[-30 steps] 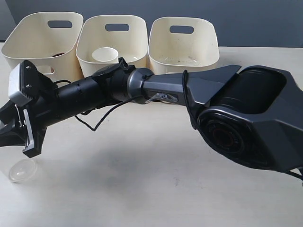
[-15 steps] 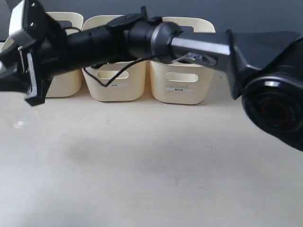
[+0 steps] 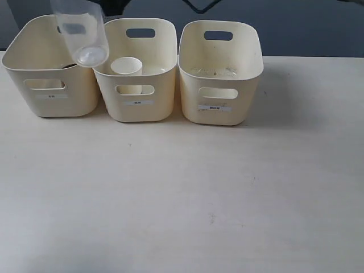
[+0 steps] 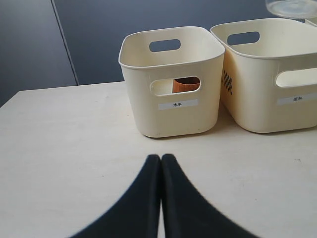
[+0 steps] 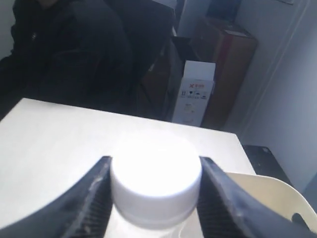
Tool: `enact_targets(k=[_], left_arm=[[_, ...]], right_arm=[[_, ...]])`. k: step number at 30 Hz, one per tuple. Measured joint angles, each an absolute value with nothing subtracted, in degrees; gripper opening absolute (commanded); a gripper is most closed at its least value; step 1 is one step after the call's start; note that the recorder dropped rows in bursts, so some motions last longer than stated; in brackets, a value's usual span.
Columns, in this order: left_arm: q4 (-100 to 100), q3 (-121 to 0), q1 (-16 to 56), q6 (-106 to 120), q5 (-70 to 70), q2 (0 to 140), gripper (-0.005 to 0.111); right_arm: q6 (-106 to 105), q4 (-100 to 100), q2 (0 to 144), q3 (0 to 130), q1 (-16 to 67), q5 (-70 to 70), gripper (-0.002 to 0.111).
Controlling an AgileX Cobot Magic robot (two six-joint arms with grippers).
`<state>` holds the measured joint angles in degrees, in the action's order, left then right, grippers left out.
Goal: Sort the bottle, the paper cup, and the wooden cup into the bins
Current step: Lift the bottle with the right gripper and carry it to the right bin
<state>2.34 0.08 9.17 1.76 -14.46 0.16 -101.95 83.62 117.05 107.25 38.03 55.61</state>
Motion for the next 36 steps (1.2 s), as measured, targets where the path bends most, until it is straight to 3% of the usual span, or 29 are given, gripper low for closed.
enact_targets(k=[10, 18, 28, 36], left_arm=[[2.34, 0.08, 9.17, 1.76, -14.46, 0.16, 0.000], [2.34, 0.08, 9.17, 1.76, -14.46, 0.16, 0.000], [2.34, 0.08, 9.17, 1.76, -14.46, 0.16, 0.000], [2.34, 0.08, 9.17, 1.76, -14.46, 0.16, 0.000]], right_arm=[[-111.16, 88.33, 103.43, 87.53, 32.44, 50.60, -0.001], [-120.09, 98.06, 97.54, 73.87, 22.07, 50.74, -0.001], [-120.49, 98.92, 97.95, 72.77, 13.33, 44.50, -0.001], [-120.60, 99.28, 106.24, 80.21, 12.34, 44.24, -0.001]])
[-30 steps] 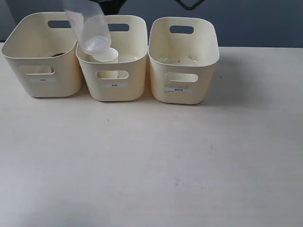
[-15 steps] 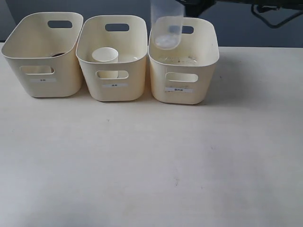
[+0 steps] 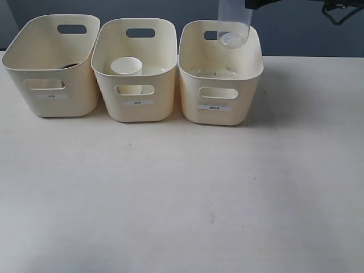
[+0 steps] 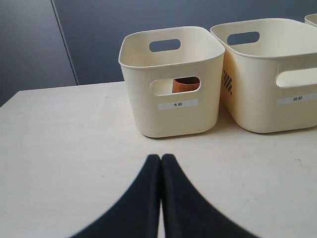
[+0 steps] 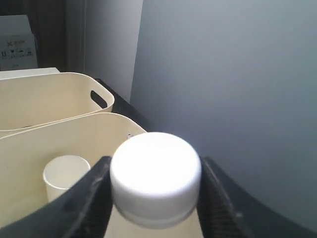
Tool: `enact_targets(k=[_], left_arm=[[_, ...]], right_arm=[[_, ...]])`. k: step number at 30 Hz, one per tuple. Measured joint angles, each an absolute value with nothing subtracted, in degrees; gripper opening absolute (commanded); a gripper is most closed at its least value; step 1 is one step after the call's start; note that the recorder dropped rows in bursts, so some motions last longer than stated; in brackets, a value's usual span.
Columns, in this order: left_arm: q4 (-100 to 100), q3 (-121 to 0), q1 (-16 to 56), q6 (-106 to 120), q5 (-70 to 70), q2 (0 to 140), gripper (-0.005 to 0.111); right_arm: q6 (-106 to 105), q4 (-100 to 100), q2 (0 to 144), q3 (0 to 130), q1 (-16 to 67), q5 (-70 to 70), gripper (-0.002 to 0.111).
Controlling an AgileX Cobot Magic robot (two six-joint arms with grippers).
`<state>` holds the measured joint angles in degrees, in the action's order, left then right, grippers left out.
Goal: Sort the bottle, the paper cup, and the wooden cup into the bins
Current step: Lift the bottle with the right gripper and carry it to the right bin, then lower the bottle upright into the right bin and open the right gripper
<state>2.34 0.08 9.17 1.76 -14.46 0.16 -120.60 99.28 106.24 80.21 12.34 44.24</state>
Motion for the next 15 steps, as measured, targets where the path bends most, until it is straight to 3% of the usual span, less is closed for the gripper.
enact_targets(k=[15], left_arm=[[2.34, 0.08, 9.17, 1.76, -14.46, 0.16, 0.000]], right_arm=[[-120.48, 99.28, 126.30, 93.91, 14.81, 45.30, -0.001]])
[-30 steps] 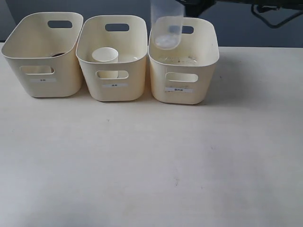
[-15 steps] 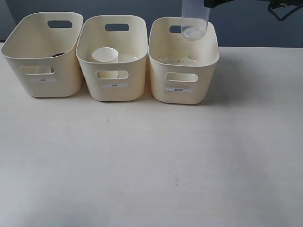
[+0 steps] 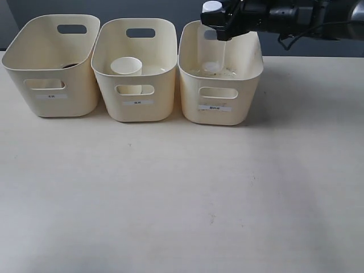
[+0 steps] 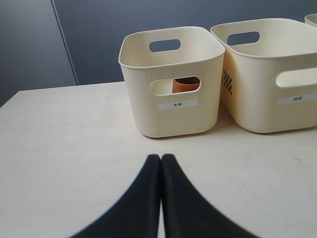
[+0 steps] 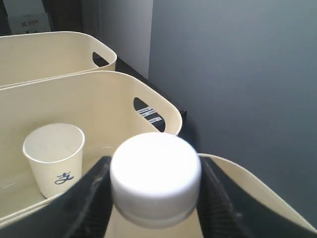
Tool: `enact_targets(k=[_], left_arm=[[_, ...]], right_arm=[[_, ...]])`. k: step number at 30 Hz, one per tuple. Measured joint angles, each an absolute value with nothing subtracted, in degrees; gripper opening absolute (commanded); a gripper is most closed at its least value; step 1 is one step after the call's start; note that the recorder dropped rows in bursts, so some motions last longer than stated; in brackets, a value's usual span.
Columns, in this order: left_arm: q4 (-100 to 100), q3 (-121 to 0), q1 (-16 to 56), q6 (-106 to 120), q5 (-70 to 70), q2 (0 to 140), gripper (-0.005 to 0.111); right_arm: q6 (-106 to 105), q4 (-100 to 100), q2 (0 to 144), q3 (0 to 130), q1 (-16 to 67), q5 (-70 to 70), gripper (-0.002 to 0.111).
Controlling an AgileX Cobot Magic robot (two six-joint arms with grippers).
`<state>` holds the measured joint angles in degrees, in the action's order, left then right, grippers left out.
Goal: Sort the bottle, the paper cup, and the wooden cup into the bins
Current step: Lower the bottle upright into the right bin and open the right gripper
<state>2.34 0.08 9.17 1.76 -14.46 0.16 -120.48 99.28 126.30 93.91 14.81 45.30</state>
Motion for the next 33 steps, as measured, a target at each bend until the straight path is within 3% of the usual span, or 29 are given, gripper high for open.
enact_targets(k=[8, 10, 13, 21, 27, 33], left_arm=[[2.34, 0.08, 9.17, 1.76, -14.46, 0.16, 0.000], [2.34, 0.08, 9.17, 1.76, -14.46, 0.16, 0.000], [2.34, 0.08, 9.17, 1.76, -14.46, 0.16, 0.000], [2.34, 0.08, 9.17, 1.76, -14.46, 0.16, 0.000], [2.34, 0.08, 9.17, 1.76, -14.46, 0.16, 0.000], [2.34, 0.08, 9.17, 1.76, -14.46, 0.16, 0.000]], right_arm=[[-120.48, 99.28, 130.48, 94.56, 14.91, 45.44, 0.001], [-120.48, 99.28, 130.71, 94.56, 14.91, 45.44, 0.008], [-120.10, 99.28, 130.74, 94.56, 14.91, 45.34, 0.032], [-117.19, 99.28, 130.74, 94.56, 14.91, 43.02, 0.034], [-114.58, 97.96, 130.74, 94.56, 14.91, 43.02, 0.052], [-112.92, 96.65, 130.74, 94.56, 14.91, 43.02, 0.053]])
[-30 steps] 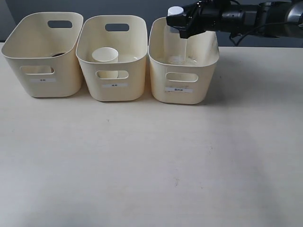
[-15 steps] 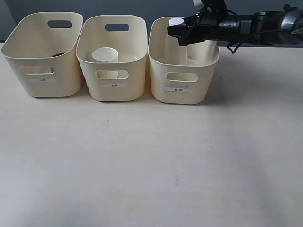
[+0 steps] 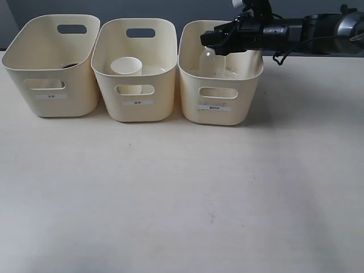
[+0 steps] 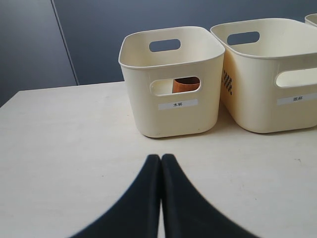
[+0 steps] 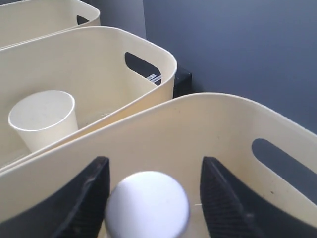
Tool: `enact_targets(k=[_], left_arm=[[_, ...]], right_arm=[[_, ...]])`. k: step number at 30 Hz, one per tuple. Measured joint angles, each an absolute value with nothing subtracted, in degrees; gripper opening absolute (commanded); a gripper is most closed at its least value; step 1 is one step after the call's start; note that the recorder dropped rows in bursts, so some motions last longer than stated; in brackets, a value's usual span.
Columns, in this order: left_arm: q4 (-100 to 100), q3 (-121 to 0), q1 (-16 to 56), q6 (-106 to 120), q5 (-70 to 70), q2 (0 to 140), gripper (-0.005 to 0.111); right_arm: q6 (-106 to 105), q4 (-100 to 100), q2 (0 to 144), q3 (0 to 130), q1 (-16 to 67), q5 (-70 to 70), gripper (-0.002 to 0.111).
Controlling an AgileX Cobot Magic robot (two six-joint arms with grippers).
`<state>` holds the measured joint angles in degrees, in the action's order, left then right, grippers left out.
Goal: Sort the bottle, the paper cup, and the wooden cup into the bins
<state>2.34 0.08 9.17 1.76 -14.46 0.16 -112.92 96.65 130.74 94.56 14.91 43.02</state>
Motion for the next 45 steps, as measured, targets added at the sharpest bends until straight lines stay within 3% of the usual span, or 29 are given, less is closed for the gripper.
enact_targets(k=[8, 9, 11, 12, 21, 27, 35, 45], left_arm=[[2.34, 0.08, 9.17, 1.76, -14.46, 0.16, 0.000], [2.34, 0.08, 9.17, 1.76, -14.46, 0.16, 0.000], [2.34, 0.08, 9.17, 1.76, -14.46, 0.16, 0.000], [2.34, 0.08, 9.17, 1.76, -14.46, 0.16, 0.000], [2.34, 0.08, 9.17, 1.76, -14.46, 0.16, 0.000], [2.34, 0.08, 9.17, 1.76, -14.46, 0.16, 0.000], [2.34, 0.08, 9.17, 1.76, -14.46, 0.16, 0.000], [2.34, 0.08, 9.17, 1.76, -14.46, 0.16, 0.000]], right_arm=[[-110.44, 93.86, 128.37, 94.56, 14.91, 43.41, 0.052], [-109.61, 93.26, 127.64, 94.56, 14.91, 43.41, 0.046], [-106.78, 90.78, 125.42, 94.56, 14.91, 43.29, 0.026], [-104.92, 88.94, 124.20, 94.56, 14.91, 42.88, -0.002], [-92.02, 74.68, 111.90, 91.78, 14.91, 40.58, -0.001], [-94.18, 75.47, 99.96, 78.69, 14.63, 29.67, -0.001], [-98.43, 82.28, 78.85, 57.95, 12.95, 25.35, -0.001], [-96.77, 83.68, 56.76, 48.72, 12.95, 24.14, -0.001]])
